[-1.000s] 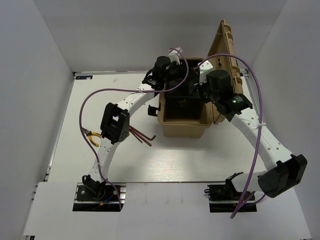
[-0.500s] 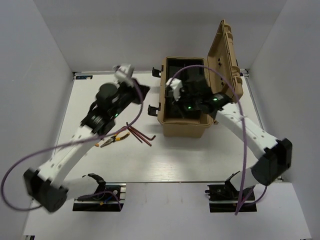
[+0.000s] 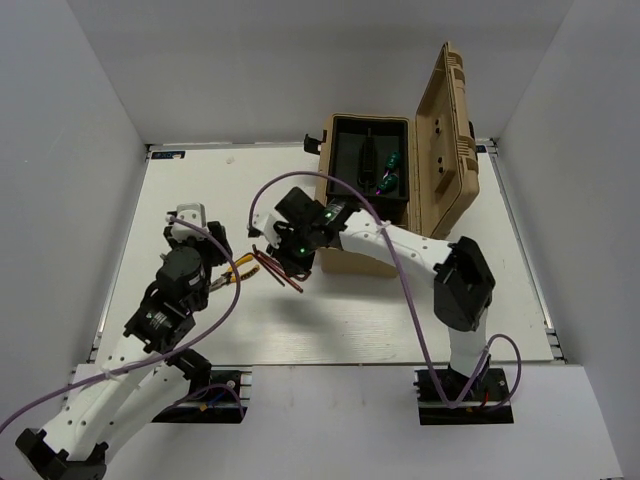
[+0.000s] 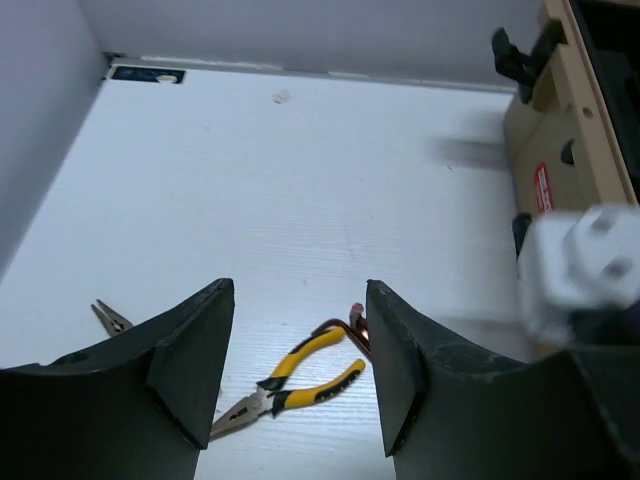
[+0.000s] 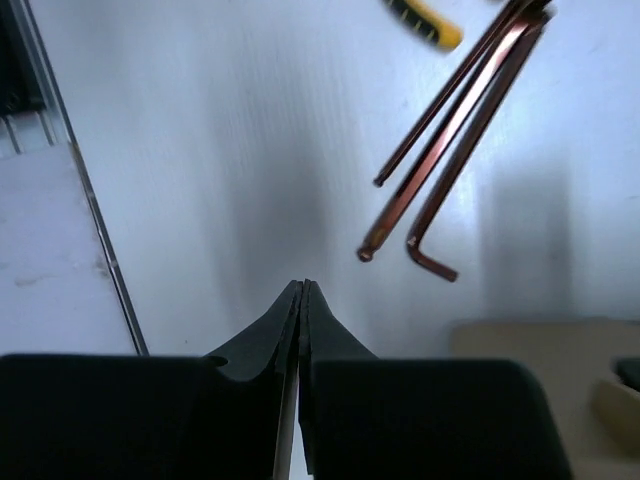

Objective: Sort the tools into containers

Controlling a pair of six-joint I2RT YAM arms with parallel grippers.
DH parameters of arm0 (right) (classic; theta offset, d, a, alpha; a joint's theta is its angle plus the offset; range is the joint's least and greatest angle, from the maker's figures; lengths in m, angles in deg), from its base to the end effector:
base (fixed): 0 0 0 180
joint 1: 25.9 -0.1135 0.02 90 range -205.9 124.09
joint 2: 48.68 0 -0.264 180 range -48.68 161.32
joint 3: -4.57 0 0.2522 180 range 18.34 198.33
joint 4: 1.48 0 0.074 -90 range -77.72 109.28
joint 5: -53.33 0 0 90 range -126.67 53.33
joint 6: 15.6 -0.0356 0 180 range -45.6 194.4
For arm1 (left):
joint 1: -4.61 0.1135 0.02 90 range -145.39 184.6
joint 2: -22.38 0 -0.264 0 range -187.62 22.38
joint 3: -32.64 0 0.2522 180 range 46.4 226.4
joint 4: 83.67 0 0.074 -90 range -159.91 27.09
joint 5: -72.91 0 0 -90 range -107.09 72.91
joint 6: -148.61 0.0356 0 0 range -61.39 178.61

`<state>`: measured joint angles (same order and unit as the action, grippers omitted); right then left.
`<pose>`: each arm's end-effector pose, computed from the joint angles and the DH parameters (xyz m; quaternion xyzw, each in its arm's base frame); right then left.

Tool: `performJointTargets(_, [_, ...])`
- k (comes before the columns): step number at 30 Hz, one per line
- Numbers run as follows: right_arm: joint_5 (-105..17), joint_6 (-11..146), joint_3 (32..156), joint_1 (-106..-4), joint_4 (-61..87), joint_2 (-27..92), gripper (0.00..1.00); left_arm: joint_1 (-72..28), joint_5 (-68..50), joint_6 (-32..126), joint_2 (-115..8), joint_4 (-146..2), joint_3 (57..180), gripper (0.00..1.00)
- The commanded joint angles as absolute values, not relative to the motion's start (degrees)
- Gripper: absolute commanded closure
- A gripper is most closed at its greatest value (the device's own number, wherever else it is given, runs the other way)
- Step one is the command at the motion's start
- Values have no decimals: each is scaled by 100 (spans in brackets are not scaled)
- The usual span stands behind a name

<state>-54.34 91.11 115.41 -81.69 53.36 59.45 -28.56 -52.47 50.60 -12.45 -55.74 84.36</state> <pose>0.2274 0.3537 0.2911 -0.5929 0.7243 0.2442 0.2536 0.1333 -0.0625 0.3178 -0.0284 0.7598 0.0065 0.6495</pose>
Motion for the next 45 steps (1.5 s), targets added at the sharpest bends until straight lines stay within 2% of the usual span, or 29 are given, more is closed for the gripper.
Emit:
performJointTargets(1, [-5135, 9083, 11826, -8259, 5684, 6056, 96, -2844, -5858, 5176, -997, -5637, 8437, 35])
performJointTargets(8, [-4856, 8934, 11669, -8489, 5561, 6661, 95, -2844, -5796, 5124, -1111, -5532, 8437, 35])
performJointTargets(15, [-4319, 8600, 11537, -8497, 5148, 7084, 74, -2844, -5744, 5123, -1111, -5532, 8437, 35])
performJointTargets(32, [-3693, 8064, 12108, -8514, 5148, 7841, 73, -2844, -5691, 5123, -1163, -5532, 8437, 34])
performJointTargets(38, [-3509, 8072, 12134, -8514, 5148, 7928, 62, -2844, -5691, 5123, -1163, -5532, 8437, 34])
performJointTargets(44, [-3413, 8081, 12196, -8541, 5227, 8148, 62, -2844, -5691, 5123, -1163, -5532, 8437, 34])
performJointTargets(45, [-3377, 8099, 12213, -8541, 5218, 8166, 64, -2844, -5691, 5123, -1163, -5532, 8489, 34])
